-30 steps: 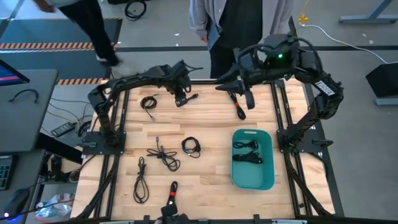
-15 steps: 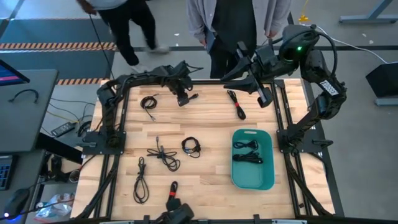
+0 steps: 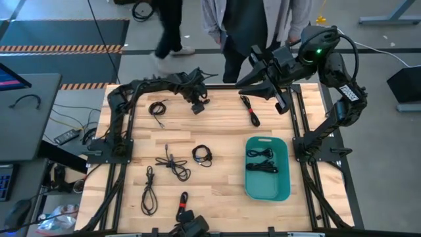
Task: Pick and place USB-C Cables
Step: Put the black charger cable into the green bin
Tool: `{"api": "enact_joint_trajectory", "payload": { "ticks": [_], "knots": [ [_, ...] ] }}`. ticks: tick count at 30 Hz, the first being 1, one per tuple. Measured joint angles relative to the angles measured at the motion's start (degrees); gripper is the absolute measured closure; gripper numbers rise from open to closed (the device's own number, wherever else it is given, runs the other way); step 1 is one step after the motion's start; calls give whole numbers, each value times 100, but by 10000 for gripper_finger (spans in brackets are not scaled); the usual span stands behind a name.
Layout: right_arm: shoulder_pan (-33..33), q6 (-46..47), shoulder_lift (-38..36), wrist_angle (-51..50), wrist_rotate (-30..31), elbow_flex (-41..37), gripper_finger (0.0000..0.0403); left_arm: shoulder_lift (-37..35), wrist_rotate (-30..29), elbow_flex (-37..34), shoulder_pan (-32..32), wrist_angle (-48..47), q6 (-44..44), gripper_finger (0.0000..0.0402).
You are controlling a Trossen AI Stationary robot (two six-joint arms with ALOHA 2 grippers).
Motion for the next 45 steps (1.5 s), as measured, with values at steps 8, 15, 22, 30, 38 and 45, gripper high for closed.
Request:
{"api": "enact_joint_trajectory", "payload": {
  "ticks": [8,15,22,30,38,45],
  "knots": [
    [145,110,2,185,-212,-2,307,420,-47,0,10,13,-142,164],
    [253,112,2,189,-212,-2,307,541,-94,15,45,87,-314,168],
    [251,217,2,215,-210,-2,307,564,-141,15,73,121,-495,232],
    [254,346,4,219,-210,-2,307,575,309,115,88,39,-750,356],
    [254,411,0,209,-273,-2,307,562,250,885,-332,-533,-216,286],
    [254,499,-2,207,-367,-2,307,560,-12,1617,-602,-683,-75,221]
  ]
}}
